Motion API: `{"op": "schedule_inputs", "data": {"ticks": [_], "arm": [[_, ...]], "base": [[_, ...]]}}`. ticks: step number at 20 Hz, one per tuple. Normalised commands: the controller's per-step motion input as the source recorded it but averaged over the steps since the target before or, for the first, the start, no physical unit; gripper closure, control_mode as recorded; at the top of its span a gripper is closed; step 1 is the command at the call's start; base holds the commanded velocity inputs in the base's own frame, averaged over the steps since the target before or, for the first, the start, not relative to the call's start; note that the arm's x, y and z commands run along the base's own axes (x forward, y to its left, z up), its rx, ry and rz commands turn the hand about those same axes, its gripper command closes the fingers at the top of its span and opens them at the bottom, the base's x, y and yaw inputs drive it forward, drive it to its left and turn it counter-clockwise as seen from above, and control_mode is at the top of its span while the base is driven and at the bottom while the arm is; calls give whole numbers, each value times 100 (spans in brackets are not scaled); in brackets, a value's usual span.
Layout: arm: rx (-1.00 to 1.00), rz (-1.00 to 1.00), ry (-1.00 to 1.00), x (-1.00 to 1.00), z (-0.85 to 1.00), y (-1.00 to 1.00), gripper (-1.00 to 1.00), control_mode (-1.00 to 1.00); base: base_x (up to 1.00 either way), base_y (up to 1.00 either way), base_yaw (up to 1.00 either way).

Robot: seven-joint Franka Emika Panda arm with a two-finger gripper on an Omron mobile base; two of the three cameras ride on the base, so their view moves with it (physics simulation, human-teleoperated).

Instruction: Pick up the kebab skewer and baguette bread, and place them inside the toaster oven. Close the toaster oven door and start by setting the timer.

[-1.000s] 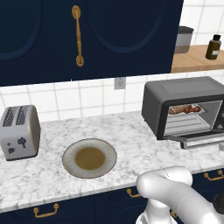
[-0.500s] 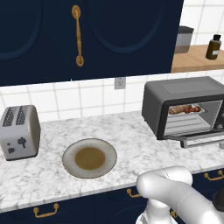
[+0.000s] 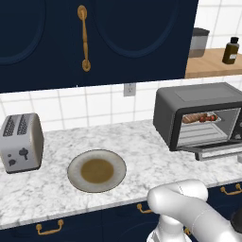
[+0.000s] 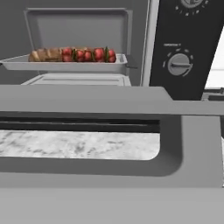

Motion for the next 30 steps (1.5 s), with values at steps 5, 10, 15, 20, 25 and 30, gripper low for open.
{"op": "schedule_inputs", "data": {"ticks": [5, 10, 15, 20, 25, 30], "arm": [[0, 0, -8, -13, 100, -4, -100, -100], [0, 0, -10, -20, 100, -3, -100, -100], [0, 0, -11, 3, 76, 22, -100, -100], [0, 0, -1, 3, -2, 28, -100, -100], [0, 0, 0, -47, -56, -33, -100, -100], [0, 1, 0, 35, -64, 30, -100, -100]], "base": [[0, 0, 0], [0, 0, 0], [0, 0, 0], [0, 0, 0], [0, 0, 0], [0, 0, 0]]}}
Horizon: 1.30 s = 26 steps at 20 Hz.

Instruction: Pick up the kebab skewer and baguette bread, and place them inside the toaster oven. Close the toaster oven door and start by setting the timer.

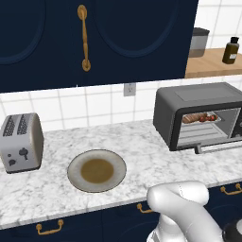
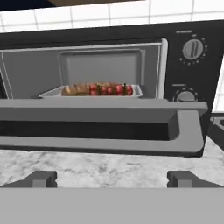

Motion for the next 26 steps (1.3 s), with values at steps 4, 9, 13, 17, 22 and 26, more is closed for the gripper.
{"op": "schedule_inputs", "data": {"ticks": [4, 9, 13, 17, 22, 26], "arm": [[0, 3, 0, 59, -34, 43, -100, -100], [0, 0, -5, 38, 8, 12, -100, -100], [1, 0, 0, 54, 28, 7, -100, -100], [3, 1, 0, 74, 36, 8, -100, -100], [1, 4, 1, 75, 9, 6, -100, -100], [0, 2, 1, 58, 0, 9, -100, -100]], "base": [[0, 0, 0], [0, 0, 0], [0, 0, 0], [0, 0, 0], [0, 0, 0], [0, 0, 0]]}}
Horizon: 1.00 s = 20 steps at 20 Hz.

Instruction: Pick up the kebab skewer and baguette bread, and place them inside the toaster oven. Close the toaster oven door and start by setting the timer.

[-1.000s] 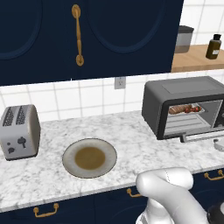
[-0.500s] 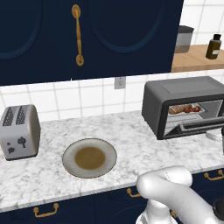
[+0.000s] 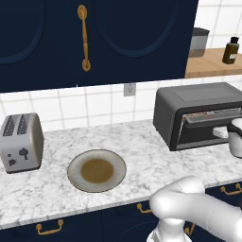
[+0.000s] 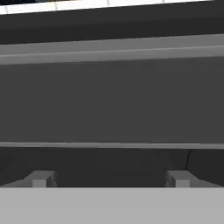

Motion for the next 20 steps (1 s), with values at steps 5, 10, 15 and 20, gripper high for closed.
{"op": "schedule_inputs", "data": {"ticks": [5, 10, 15, 20], "arm": [[0, 1, 0, 37, 0, 3, -100, -100], [0, 0, 0, -4, -1, -4, -100, -100], [0, 0, 0, -54, 0, -59, -100, -100], [0, 0, 0, -23, 0, -80, -100, -100]], "base": [[0, 0, 0], [0, 0, 0], [0, 0, 0], [0, 0, 0]]}}
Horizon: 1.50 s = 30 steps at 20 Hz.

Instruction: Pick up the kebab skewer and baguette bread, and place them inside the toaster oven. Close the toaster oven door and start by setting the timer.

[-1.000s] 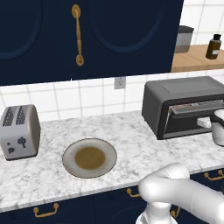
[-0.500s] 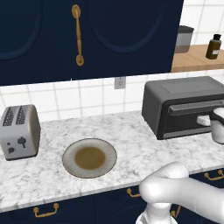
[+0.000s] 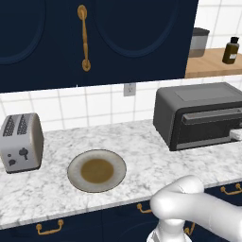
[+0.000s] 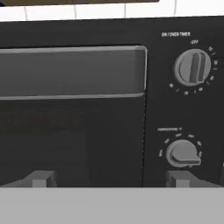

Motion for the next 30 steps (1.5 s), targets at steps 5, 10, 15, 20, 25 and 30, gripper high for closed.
{"op": "schedule_inputs", "data": {"ticks": [5, 10, 15, 20, 25, 30], "arm": [[0, 0, 0, -1, -2, -56, -100, -100], [0, 0, 0, 2, 0, -14, -100, -100], [0, 0, 0, 10, -3, -3, -100, -100], [0, 0, -2, 5, 5, 0, -100, -100], [1, 0, -6, 4, 22, 0, -100, -100], [3, 0, -3, 21, 25, 2, -100, -100]], "base": [[0, 0, 0], [0, 0, 0], [0, 0, 0], [0, 0, 0], [0, 0, 0], [0, 0, 0]]}}
